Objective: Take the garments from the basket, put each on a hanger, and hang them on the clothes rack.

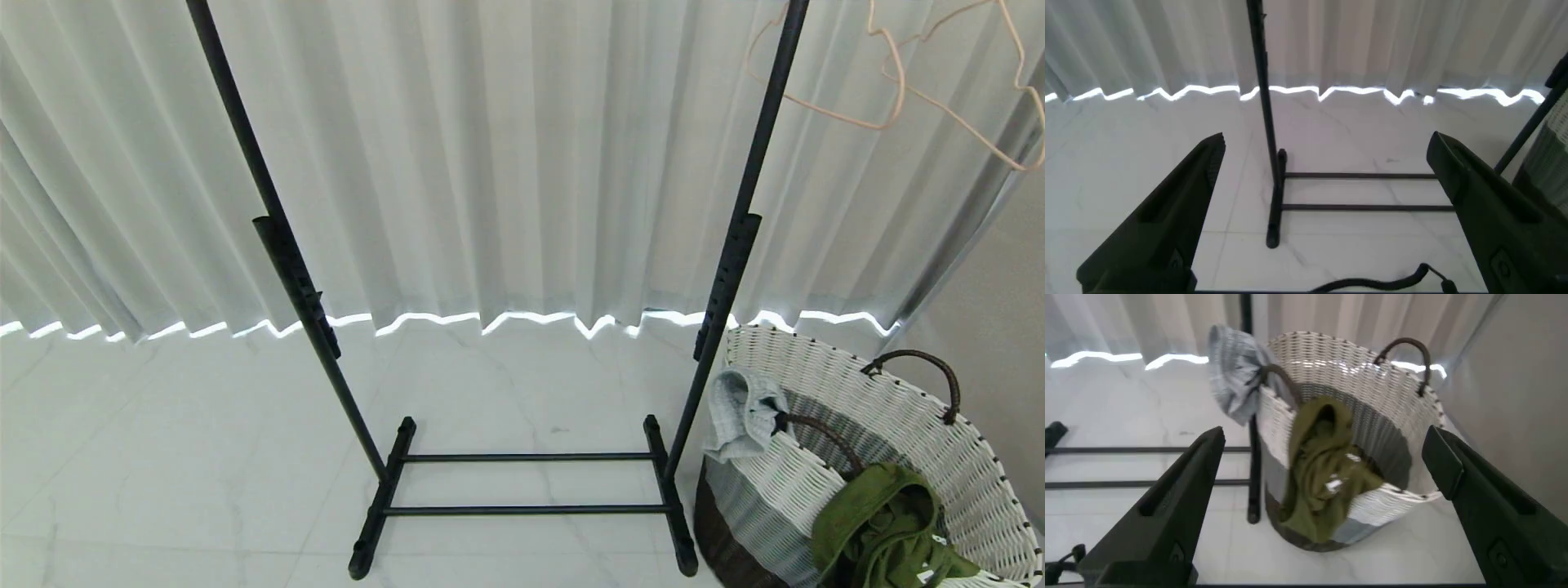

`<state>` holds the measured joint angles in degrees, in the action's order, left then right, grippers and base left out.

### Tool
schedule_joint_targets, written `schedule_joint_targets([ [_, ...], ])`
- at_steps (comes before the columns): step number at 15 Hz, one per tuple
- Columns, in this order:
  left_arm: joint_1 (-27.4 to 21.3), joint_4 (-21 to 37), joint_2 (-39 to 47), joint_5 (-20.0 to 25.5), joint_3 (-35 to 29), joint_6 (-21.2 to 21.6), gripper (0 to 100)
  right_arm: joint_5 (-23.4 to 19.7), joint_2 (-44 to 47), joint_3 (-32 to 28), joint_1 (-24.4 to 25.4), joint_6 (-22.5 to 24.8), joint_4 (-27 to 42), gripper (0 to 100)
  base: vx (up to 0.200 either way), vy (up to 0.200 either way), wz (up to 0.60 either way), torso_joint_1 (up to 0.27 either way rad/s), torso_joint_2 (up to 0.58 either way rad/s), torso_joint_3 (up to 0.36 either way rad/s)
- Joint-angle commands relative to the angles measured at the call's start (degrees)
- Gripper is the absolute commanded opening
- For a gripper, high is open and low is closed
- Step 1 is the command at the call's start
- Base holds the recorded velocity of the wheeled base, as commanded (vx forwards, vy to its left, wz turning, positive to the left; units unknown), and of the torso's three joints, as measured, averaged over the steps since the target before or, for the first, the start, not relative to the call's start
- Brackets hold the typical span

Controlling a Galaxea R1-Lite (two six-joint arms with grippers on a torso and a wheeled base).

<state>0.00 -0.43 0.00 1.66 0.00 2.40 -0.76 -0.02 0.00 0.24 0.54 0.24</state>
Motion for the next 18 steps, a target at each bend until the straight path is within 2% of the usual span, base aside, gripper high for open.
schedule_joint_targets([
  [1,0.0,0.0,0.1,0.0,0.0,-0.1,100,0.0,0.0,0.0,0.0,-0.1,0.0,100,0.0,-0.2,0.0,0.007,0.01,0.002],
  [2,0.0,0.0,0.1,0.0,0.0,0.1,100,0.0,0.0,0.0,0.0,0.0,0.0,100,0.0,-0.2,0.0,0.002,0.0,-0.002],
  [7,0.0,0.0,0.1,0.0,0.0,0.1,100,0.0,0.0,0.0,-0.1,0.0,0.0,100,0.0,0.0,0.0,0.0,0.0,0.0],
  [15,0.0,0.0,0.0,0.0,0.0,0.1,100,0.0,0.1,0.0,0.0,0.7,0.0,100,0.2,0.0,0.0,0.003,0.0,0.002],
  [18,0.0,0.0,0.0,0.0,0.0,-0.2,100,0.0,0.1,0.0,0.0,0.3,0.0,100,0.0,0.0,0.0,0.0,0.0,0.0],
])
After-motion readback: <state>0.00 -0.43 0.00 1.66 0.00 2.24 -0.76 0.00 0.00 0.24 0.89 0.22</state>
